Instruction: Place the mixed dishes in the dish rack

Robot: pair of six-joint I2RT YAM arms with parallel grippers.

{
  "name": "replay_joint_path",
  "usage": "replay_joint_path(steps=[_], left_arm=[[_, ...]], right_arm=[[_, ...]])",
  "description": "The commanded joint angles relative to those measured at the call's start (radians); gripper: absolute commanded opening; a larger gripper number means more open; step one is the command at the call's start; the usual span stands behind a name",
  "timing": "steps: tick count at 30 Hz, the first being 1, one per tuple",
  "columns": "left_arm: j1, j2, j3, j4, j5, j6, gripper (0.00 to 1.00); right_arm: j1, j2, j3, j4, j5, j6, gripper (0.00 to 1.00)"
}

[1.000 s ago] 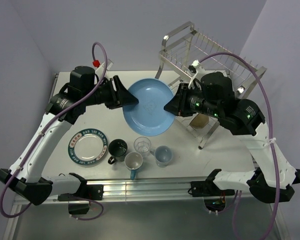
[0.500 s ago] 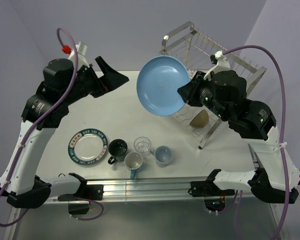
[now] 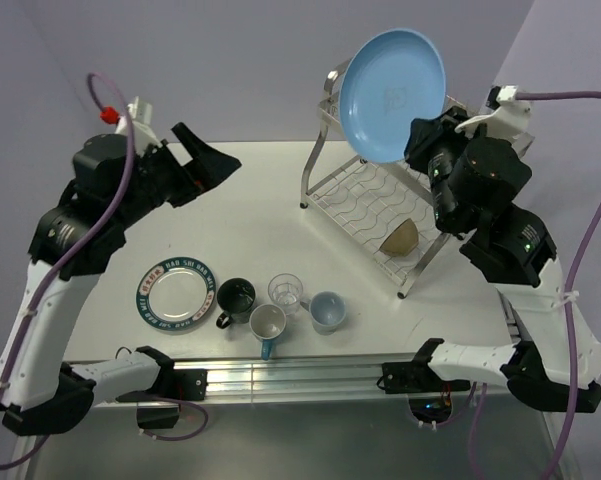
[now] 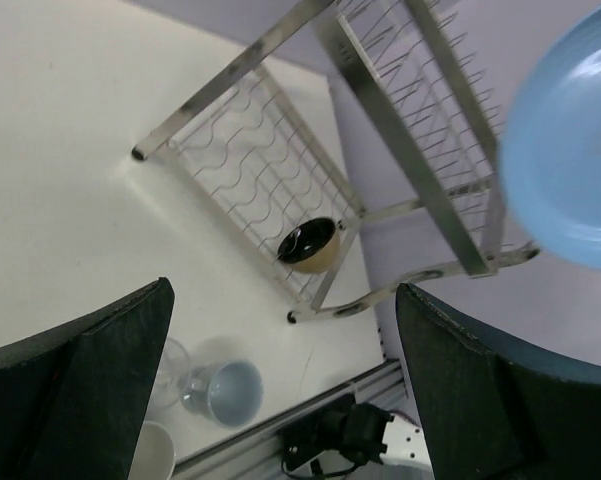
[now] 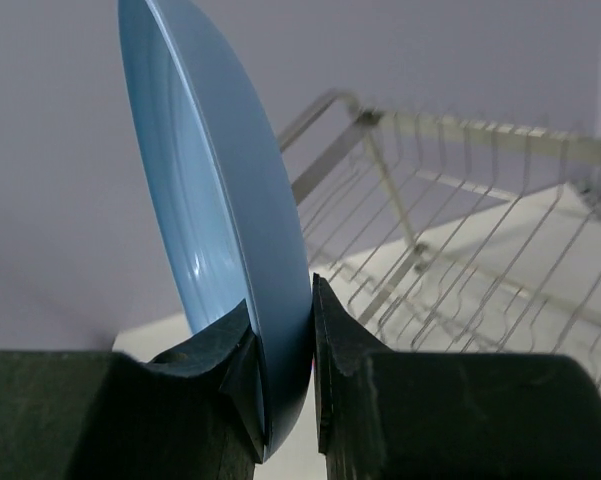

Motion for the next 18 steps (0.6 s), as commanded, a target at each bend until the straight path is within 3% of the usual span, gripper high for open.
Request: replay_joint_path(steps=[1, 3, 4, 5, 6, 7, 8, 9, 10, 11, 12, 13, 18], left_arm=[[-0.002, 0.038, -0.008, -0.054, 0.051, -0.018, 0.99], [-0.002, 0.046, 0.002, -0.074, 0.054, -0.015, 0.99], [-0.002, 0.051, 0.005, -0.096, 0.06, -0.015, 0.99], [-0.002, 0.052, 0.004, -0.107, 0.062, -0.013, 0.99], [-0.001, 0.054, 0.006, -0.12, 0.067, -0.013, 0.99], [-0.001, 0.058, 0.007, -0.145, 0.071, -0.013, 0.99], [-0.001, 0.058, 0.009, -0.156, 0.076, -0.009, 0.99], [-0.001, 0.06, 0.01, -0.168, 0.077, -0.004, 0.99], [-0.001, 0.064, 0.022, -0.179, 0.076, 0.002, 0.99], [-0.002, 0.069, 0.032, -0.203, 0.073, 0.005, 0.99], [-0.001, 0.072, 0.039, -0.214, 0.071, 0.016, 0.99], [-0.002, 0.083, 0.053, -0.225, 0.071, 0.019, 0.99], [-0.001, 0.098, 0.053, -0.24, 0.103, 0.025, 0.99]], right_arm=[[0.021, 0.001, -0.062, 0.48, 0.293, -0.27, 0.0], [0.039, 0.013, -0.142, 0.712, 0.396, -0.45, 0.0], [0.047, 0.03, -0.174, 1.019, 0.464, -0.679, 0.0], [0.051, 0.044, -0.209, 1.201, 0.486, -0.807, 0.0], [0.055, 0.095, -0.245, 1.35, 0.499, -1.047, 0.0], [0.055, 0.131, -0.242, 1.596, 0.51, -1.158, 0.0], [0.055, 0.169, -0.233, 1.73, 0.516, -1.267, 0.0], [0.059, 0.261, -0.196, 1.862, 0.515, -1.523, 0.0], [0.065, 0.315, -0.165, 2.145, 0.506, -1.669, 0.0], [0.073, 0.37, -0.118, 2.277, 0.489, -1.801, 0.0], [0.081, 0.49, 0.008, 2.374, 0.443, -2.03, 0.0], [0.088, 0.54, 0.064, 2.387, 0.431, -2.095, 0.0], [0.121, 0.654, 0.253, 2.388, 0.398, -2.164, 0.0]])
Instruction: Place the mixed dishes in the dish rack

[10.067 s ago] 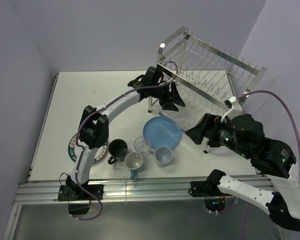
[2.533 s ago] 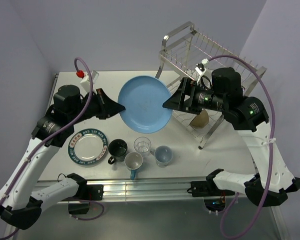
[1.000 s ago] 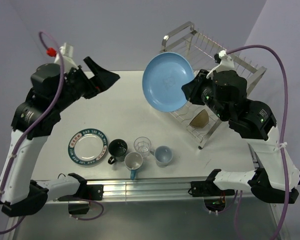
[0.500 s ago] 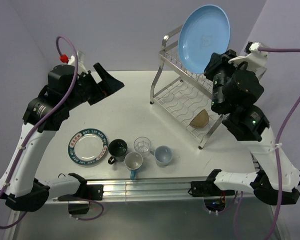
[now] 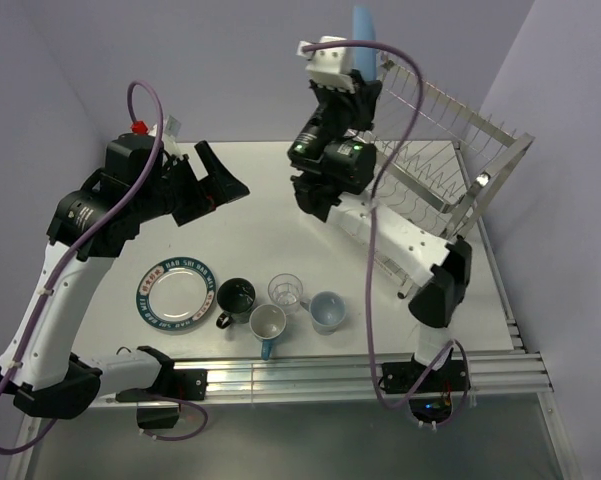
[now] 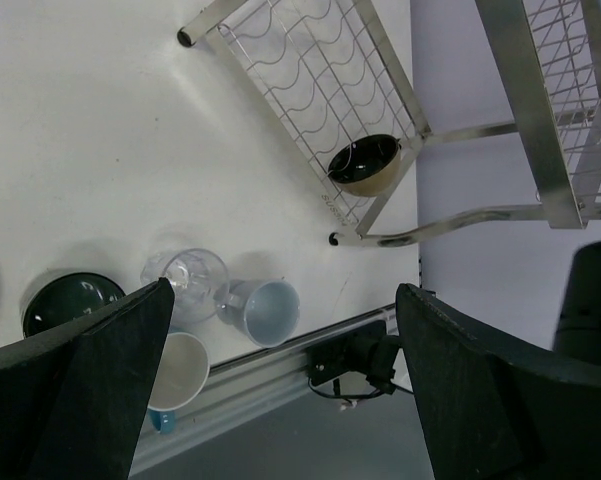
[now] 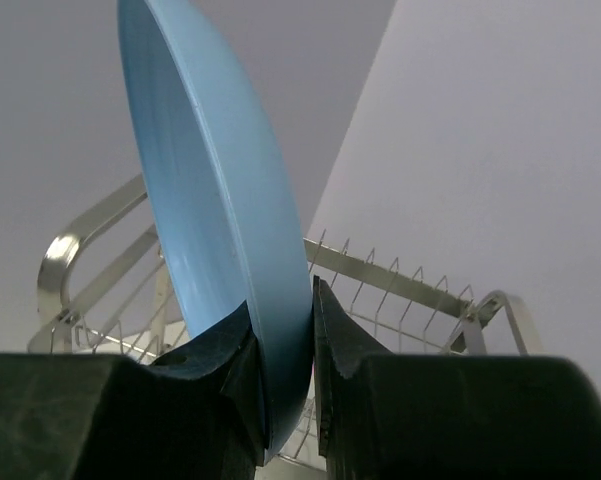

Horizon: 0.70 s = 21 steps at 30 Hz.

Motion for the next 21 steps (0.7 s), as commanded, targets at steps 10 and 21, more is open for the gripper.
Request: replay_joint_path(steps=[10, 21], left_arm=[[-0.001, 0.009, -0.023, 0.018, 0.089, -0.002, 0.99], [-0.01, 0.0, -0.027, 0.191, 0.144, -0.022, 0.97]], right_arm=[[0.008, 0.058, 0.288, 0.595, -0.053, -0.335, 0.0], [0.011, -0.163, 0.092, 0.415, 0.147, -0.086, 0.0]])
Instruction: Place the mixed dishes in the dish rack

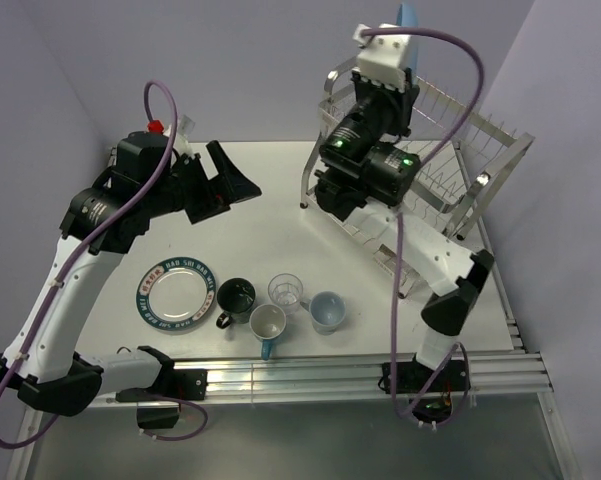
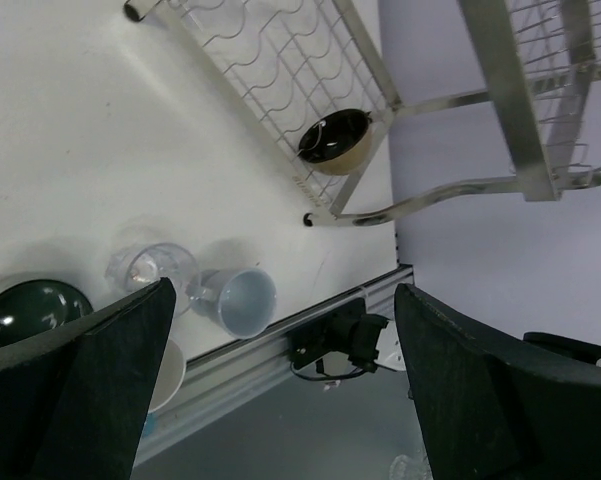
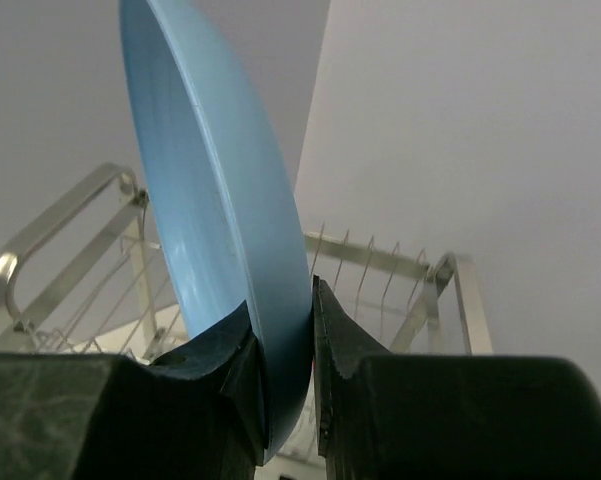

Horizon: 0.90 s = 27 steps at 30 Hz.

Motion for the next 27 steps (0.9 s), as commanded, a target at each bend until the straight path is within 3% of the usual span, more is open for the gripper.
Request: replay_joint_path(steps=[1, 3, 4, 7, 13, 14, 16, 18, 20, 21, 22, 23, 24, 25, 27], left_arm=[[-0.009, 0.007, 0.062, 0.139, 0.044, -0.007, 0.97], [-0.011, 0.033, 0.108, 0.16, 0.055, 0.019, 0.97], [-0.011, 0.067, 0.162, 0.166, 0.059, 0.048, 0.97], [-0.014, 0.11, 0.231, 0.221, 0.064, 0.08, 0.98], [-0.014, 0.116, 0.184, 0.445, 0.185, 0.108, 0.99], [-0.012, 0.119, 0.179, 0.482, 0.191, 0.106, 0.99], [-0.014, 0.127, 0.164, 0.524, 0.222, 0.099, 0.99], [-0.012, 0.142, 0.155, 0.57, 0.246, 0.082, 0.99], [-0.014, 0.157, 0.161, 0.594, 0.28, 0.082, 0.99], [-0.02, 0.167, 0.17, 0.588, 0.279, 0.086, 0.99], [-0.022, 0.179, 0.188, 0.588, 0.282, 0.094, 0.99], [-0.025, 0.185, 0.2, 0.588, 0.292, 0.108, 0.99], [-0.029, 0.191, 0.21, 0.588, 0.298, 0.115, 0.99], [-0.031, 0.197, 0.231, 0.584, 0.303, 0.123, 0.99], [-0.032, 0.2, 0.251, 0.564, 0.289, 0.151, 0.99]], right_arm=[[0.0, -0.19, -0.079, 0.14, 0.142, 0.235, 0.0], [0.016, -0.296, -0.177, -0.029, 0.19, 0.451, 0.0], [0.049, -0.331, -0.208, -0.201, 0.2, 0.519, 0.0], [0.098, -0.419, -0.259, -0.321, 0.233, 0.589, 0.0], [0.244, -0.5, -0.37, -0.288, 0.317, 0.499, 0.0], [0.253, -0.508, -0.432, -0.221, 0.326, 0.477, 0.0], [0.321, -0.523, -0.48, 0.039, 0.282, 0.268, 0.0], [0.44, -0.532, -0.51, 0.045, 0.175, 0.201, 0.0], [0.515, -0.58, -0.599, -0.194, 0.081, 0.286, 0.0], [0.52, -0.635, -0.598, -0.405, 0.052, 0.581, 0.0], [0.501, -0.652, -0.575, -0.849, 0.008, 0.764, 0.0], [0.481, -0.664, -0.494, -1.033, -0.019, 0.925, 0.0], [0.459, -0.683, -0.442, -1.195, -0.057, 1.236, 0.0], [0.441, -0.689, -0.391, -1.455, -0.156, 1.365, 0.0], [0.399, -0.695, -0.308, -1.531, -0.189, 1.507, 0.0]])
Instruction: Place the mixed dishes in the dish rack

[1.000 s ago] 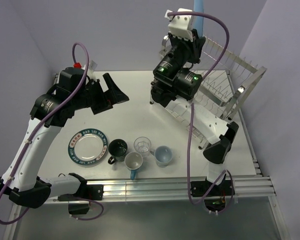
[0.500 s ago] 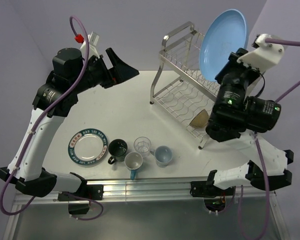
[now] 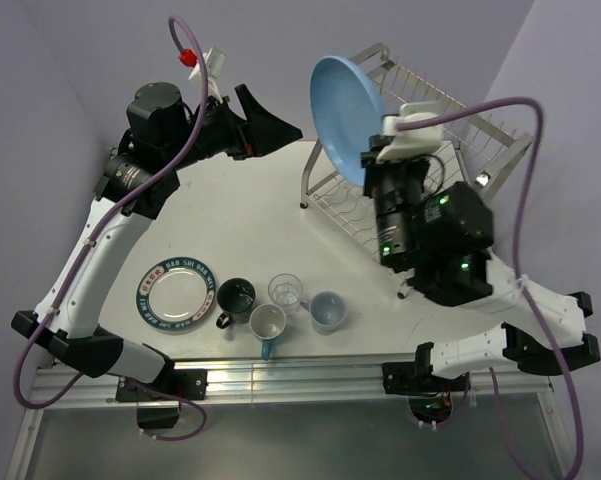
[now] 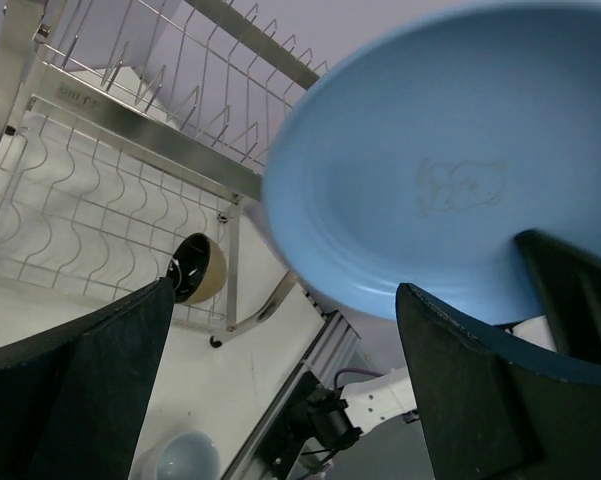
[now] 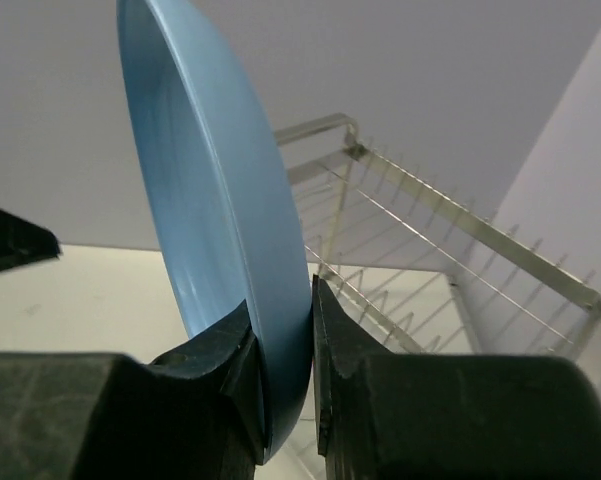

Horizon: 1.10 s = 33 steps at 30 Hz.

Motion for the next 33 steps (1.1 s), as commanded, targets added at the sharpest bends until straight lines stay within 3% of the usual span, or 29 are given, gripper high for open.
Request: replay_joint_path(steps=[1, 4, 7, 8, 10, 12, 22, 27, 33], left_arm=[[-0.008, -0.008, 0.077, 0.022, 0.024, 0.066, 0.99], [-0.008, -0.029, 0.065, 0.024, 0.05, 0.113, 0.99], [-0.008, -0.058, 0.036, 0.071, 0.146, 0.155, 0.99], [-0.006, -0.062, 0.031, 0.085, 0.18, 0.16, 0.99], [-0.008, -0.062, 0.025, 0.113, 0.271, 0.158, 0.99], [-0.006, -0.052, 0.034, 0.134, 0.314, 0.154, 0.99], [-0.006, -0.066, 0.017, 0.303, 0.48, 0.049, 0.93], [-0.006, -0.034, 0.039, 0.369, 0.565, -0.018, 0.72], [-0.006, -0.02, 0.017, 0.433, 0.685, -0.112, 0.55]], right_arm=[[-0.041, -0.104, 0.167, -0.534, -0.177, 0.538, 0.0], [-0.048, -0.072, 0.315, -0.778, -0.234, 0.7, 0.0], [-0.115, -0.055, 0.415, -1.006, -0.453, 0.92, 0.0], [-0.168, -0.035, 0.44, -1.061, -0.614, 1.002, 0.0], [-0.181, -0.024, 0.466, -1.146, -0.7, 1.05, 0.0], [-0.183, -0.03, 0.453, -1.162, -0.789, 1.089, 0.0], [-0.199, -0.098, 0.327, -1.152, -0.895, 1.123, 0.0], [-0.215, -0.098, 0.324, -1.145, -0.9, 1.138, 0.0], [-0.284, -0.108, 0.333, -1.129, -0.989, 1.132, 0.0]])
